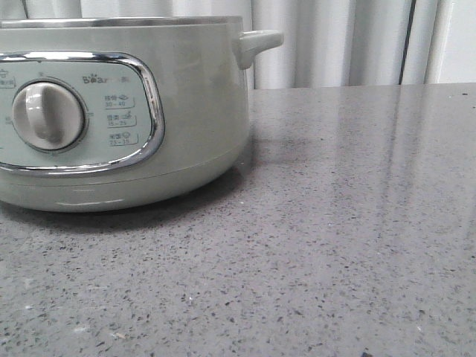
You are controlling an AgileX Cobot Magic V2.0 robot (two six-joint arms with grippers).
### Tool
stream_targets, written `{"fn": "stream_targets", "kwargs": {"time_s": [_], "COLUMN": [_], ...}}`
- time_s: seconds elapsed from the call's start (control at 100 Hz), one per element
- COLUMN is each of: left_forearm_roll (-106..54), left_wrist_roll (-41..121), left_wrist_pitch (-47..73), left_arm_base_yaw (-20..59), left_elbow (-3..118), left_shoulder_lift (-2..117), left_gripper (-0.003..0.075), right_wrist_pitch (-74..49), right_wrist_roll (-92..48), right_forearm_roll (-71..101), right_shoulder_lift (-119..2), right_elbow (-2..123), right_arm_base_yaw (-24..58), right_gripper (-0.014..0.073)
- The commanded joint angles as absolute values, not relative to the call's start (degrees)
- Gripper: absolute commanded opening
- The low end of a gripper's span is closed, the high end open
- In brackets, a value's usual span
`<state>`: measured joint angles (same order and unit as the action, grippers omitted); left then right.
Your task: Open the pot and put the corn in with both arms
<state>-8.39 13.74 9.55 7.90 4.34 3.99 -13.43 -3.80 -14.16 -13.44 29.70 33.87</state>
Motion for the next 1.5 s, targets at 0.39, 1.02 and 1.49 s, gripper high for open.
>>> {"fn": "stream_targets", "kwargs": {"time_s": [0.39,1.02,1.49], "left_forearm_roll": [-7.66,-8.21,-8.21], "left_wrist_roll": [-0.82,-0.82,-0.82], "left_wrist_pitch": [16.66,16.68,16.68], "left_arm_base_yaw": [8.21,8.21,8.21], "left_elbow": [-1.40,-1.30,-1.30], "left_shoulder_lift": [-1.93,-1.93,-1.93], "left_gripper": [-0.0020,-0.0020,-0.0020], "right_wrist_pitch": [-8.67,-8.67,0.79], "right_wrist_roll": [-4.03,-4.03,-4.03], "right_forearm_roll": [-14.88,-14.88,-6.97], "right_shoulder_lift": [-13.85,-13.96,-9.67], "right_elbow": [31.17,31.17,8.94], "right_arm_base_yaw": [33.51,33.51,19.74], "right_gripper": [-0.0050,-0.0050,-0.0050]}}
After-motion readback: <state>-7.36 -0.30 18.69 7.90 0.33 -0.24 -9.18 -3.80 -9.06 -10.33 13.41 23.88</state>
